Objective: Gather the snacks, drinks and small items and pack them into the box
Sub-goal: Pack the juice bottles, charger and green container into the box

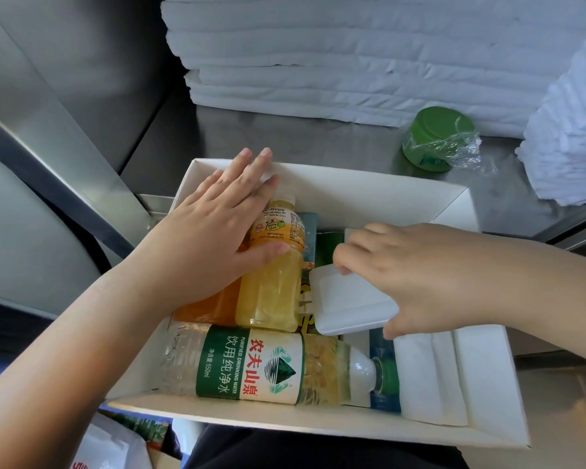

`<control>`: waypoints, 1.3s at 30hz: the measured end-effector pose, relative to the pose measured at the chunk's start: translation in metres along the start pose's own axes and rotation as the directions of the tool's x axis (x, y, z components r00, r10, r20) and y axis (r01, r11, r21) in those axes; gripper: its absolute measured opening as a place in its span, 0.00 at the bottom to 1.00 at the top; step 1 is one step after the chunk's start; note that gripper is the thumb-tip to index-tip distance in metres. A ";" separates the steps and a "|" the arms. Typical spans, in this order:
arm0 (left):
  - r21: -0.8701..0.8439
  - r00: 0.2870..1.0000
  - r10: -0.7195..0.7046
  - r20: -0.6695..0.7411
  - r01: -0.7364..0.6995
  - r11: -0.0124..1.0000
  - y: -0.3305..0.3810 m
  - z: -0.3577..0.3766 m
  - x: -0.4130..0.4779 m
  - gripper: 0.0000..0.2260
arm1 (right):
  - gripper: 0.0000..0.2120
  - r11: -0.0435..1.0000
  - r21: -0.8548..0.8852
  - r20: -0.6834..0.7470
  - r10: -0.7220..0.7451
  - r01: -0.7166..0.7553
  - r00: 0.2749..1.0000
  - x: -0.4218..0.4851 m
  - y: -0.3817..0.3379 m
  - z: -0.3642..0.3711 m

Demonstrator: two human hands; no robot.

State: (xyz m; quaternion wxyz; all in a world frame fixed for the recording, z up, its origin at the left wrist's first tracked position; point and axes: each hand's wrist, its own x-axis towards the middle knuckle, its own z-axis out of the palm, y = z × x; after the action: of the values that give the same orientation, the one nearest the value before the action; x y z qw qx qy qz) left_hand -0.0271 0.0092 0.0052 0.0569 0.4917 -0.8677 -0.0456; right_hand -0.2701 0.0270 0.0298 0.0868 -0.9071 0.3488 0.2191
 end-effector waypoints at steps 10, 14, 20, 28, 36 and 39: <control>0.013 1.000 0.004 -0.002 -0.004 1.000 -0.001 0.001 -0.001 0.34 | 0.27 0.991 -0.054 0.014 -0.125 0.126 0.992 0.025 0.000 -0.003; 0.027 1.000 0.003 -0.005 -0.003 1.000 -0.001 0.002 -0.001 0.35 | 0.25 0.993 -0.015 -0.021 -0.119 0.119 0.993 0.033 -0.002 0.004; 0.030 1.000 0.006 -0.008 -0.006 1.000 -0.002 0.003 0.000 0.34 | 0.22 0.967 0.243 0.040 -0.083 0.071 0.996 0.032 0.004 0.009; 0.011 1.000 0.017 -0.010 -0.016 1.000 -0.004 0.004 -0.001 0.33 | 0.33 0.978 0.189 0.300 0.024 -0.084 0.954 0.028 0.030 0.001; 0.016 1.000 0.025 0.001 -0.025 1.000 -0.002 0.004 -0.001 0.31 | 0.35 0.996 0.092 0.232 -0.006 -0.016 0.973 0.032 0.030 0.009; 0.027 0.999 0.033 0.013 -0.034 0.999 -0.002 0.005 -0.001 0.29 | 0.37 0.998 0.057 0.207 -0.021 0.009 0.978 0.035 0.032 0.013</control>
State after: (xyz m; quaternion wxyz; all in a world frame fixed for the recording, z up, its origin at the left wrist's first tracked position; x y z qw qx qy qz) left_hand -0.0253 0.0094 0.0004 0.0454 0.4776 -0.8767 -0.0362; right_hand -0.2727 -0.0138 0.0018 0.1497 -0.8790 0.3370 0.3023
